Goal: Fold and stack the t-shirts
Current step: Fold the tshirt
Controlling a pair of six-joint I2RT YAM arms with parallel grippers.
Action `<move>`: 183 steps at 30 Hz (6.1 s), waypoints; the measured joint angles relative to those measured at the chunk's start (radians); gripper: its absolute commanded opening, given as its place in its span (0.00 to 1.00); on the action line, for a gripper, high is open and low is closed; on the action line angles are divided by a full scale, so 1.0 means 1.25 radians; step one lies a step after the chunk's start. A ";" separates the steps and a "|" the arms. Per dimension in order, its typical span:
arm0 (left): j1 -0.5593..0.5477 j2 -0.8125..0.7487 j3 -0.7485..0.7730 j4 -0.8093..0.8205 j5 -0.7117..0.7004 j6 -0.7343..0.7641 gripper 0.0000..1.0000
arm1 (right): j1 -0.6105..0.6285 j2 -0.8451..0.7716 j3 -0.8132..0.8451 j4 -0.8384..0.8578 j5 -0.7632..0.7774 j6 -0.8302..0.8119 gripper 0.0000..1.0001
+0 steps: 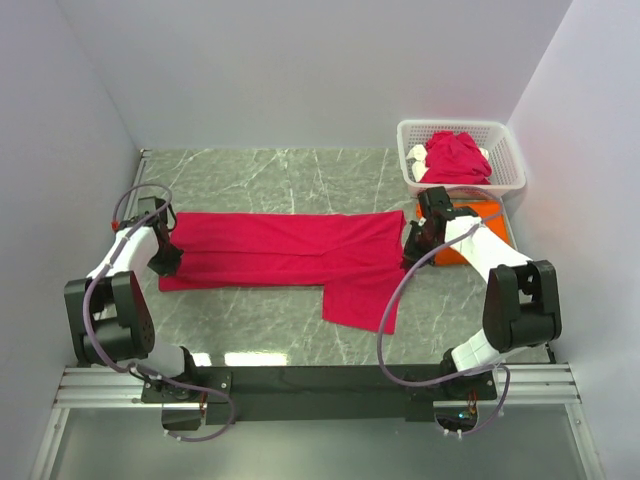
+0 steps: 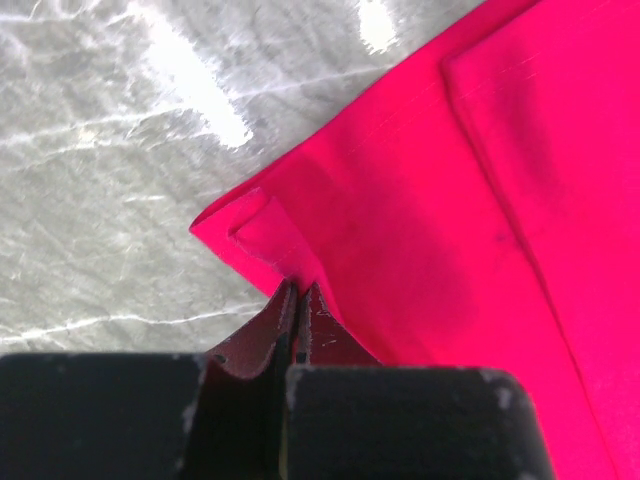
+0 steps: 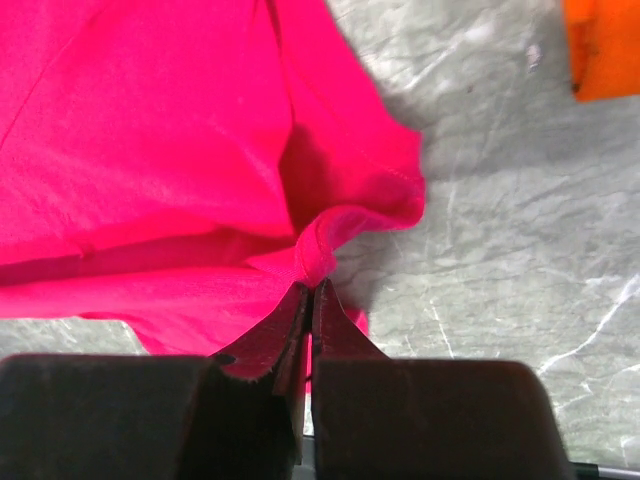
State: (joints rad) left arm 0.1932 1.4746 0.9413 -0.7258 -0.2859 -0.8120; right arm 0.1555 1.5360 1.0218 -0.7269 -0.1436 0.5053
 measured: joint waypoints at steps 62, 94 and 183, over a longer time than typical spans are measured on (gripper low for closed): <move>-0.059 -0.374 -0.147 0.100 0.000 0.125 0.95 | 0.566 -0.094 -0.174 0.001 0.206 -0.007 0.47; -0.084 -0.370 -0.197 0.153 -0.001 0.132 0.95 | 0.520 0.114 0.270 -0.149 0.523 -0.128 0.00; -0.076 0.075 -0.045 0.141 0.009 0.053 0.58 | -0.130 -0.070 -0.265 0.366 -0.106 0.038 0.43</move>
State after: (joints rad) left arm 0.0978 1.5681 0.8852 -0.5495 -0.2752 -0.7452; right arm -0.0071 1.4483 0.6903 -0.2695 -0.2756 0.5522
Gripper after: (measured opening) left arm 0.585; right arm 0.428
